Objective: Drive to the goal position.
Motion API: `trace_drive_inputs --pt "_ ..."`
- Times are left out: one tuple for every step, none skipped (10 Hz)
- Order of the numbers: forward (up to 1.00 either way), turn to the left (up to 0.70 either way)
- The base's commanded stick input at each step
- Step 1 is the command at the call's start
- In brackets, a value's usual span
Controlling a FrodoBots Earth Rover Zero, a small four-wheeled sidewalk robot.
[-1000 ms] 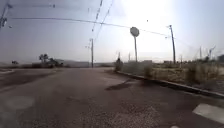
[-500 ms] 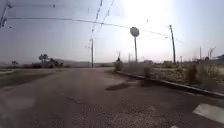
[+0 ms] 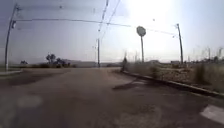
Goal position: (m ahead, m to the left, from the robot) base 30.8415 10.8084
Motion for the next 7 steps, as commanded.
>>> trace_drive_inputs --pt "0.00 0.00" --pt "0.00 0.00" --pt "0.00 0.00" --pt "0.00 0.00" --pt "0.00 0.00" --pt "0.00 0.00" --pt "0.00 0.00"
